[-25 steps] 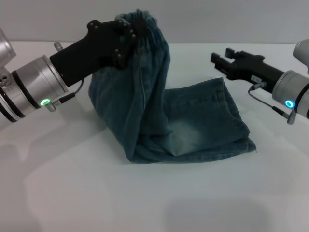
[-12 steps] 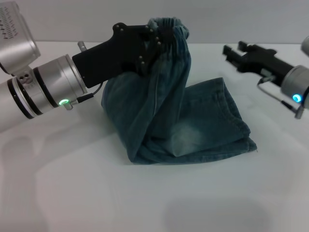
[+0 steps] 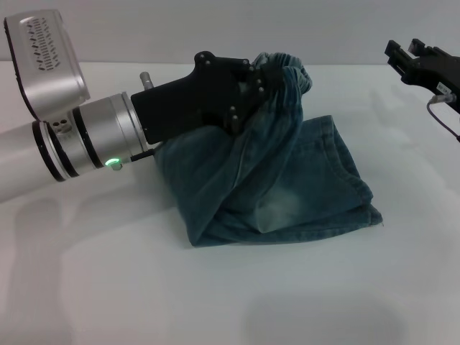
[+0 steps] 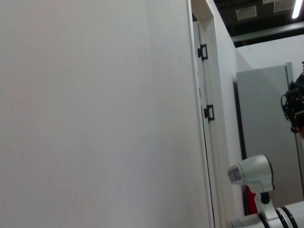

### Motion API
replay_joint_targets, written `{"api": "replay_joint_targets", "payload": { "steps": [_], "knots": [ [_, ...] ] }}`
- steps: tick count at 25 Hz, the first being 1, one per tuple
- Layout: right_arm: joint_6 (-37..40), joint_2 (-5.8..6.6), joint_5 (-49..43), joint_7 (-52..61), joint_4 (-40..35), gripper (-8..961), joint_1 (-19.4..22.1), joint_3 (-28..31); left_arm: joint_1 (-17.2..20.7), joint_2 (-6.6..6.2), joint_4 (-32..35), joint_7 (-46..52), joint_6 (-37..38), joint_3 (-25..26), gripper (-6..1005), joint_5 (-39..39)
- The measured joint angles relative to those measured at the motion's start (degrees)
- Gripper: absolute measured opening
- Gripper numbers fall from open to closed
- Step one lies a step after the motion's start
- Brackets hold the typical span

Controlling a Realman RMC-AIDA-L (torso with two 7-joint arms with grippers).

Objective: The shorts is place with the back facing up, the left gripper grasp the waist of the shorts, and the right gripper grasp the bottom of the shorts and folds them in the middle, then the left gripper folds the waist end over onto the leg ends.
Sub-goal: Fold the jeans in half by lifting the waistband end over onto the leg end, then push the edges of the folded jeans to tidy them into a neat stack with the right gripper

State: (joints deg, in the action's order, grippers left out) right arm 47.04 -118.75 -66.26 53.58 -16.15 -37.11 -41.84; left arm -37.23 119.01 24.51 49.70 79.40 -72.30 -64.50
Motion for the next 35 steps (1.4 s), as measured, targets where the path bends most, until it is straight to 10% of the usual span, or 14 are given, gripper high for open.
{"api": "replay_joint_targets", "payload": {
  "steps": [18,25,35],
  "knots": [
    [1.14,-0.15,-0.11,-0.49,0.36,468,-0.42,-0.67,3.86,-0.11,0.34,-4.39,1.24,-6.99,351,17.04],
    [7.82,0.26,-1.98,0.76,-3.08,468,-1.12,-9.86,11.72,-0.24,-0.6,-14.05,2.4,-6.91,704,33.59],
    [27.43,0.41,-24.55,21.59,-19.8,467,-2.95,-22.16,21.87,-0.72,-3.61,-16.48,7.2,-6.77,826,50.25]
  ]
}}
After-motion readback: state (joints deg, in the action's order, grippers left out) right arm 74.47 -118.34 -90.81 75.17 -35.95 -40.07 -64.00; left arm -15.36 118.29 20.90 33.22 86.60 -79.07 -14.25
